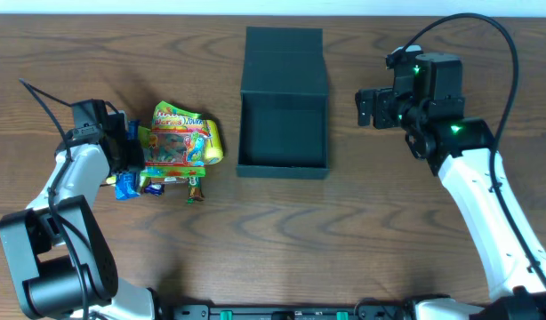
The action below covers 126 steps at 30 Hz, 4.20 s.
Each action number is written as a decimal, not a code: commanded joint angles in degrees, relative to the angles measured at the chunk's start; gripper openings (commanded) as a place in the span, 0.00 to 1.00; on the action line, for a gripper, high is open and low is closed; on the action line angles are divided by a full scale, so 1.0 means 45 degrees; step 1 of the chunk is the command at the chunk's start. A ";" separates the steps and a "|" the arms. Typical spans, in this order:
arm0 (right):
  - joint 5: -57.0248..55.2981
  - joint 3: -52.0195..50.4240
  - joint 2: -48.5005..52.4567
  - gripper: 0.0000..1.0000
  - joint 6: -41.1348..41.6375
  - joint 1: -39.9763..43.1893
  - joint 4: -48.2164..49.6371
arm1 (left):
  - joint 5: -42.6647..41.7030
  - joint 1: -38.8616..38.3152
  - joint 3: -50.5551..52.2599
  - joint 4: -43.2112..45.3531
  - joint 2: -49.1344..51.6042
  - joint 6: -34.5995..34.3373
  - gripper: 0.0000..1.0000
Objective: Pack container
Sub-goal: 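Grasp the blue wrapped bar with the left gripper, then carry the blue bar into the green box and release it, then move the left gripper back over the gummy bag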
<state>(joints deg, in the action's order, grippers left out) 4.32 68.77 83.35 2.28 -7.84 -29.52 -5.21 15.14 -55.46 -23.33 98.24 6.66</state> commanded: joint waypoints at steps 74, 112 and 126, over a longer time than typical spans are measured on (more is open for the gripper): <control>-0.0622 0.0024 -0.0141 0.99 0.1719 0.2365 -0.1073 | -0.0418 -0.9870 -0.5751 0.3002 0.3934 1.3197 0.21; -0.0627 0.0024 -0.0141 0.99 0.1719 0.2365 -0.1107 | -0.0466 -1.0078 -0.5746 0.2759 0.3721 0.9758 0.64; -0.0622 0.0024 -0.0141 0.99 0.1719 0.2365 -0.1098 | 0.3968 -0.9428 -0.5867 0.0957 0.0204 0.4881 0.73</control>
<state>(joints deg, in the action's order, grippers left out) 1.74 68.77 83.35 10.07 2.35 -34.50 6.31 -29.47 -80.75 -14.13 103.31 38.30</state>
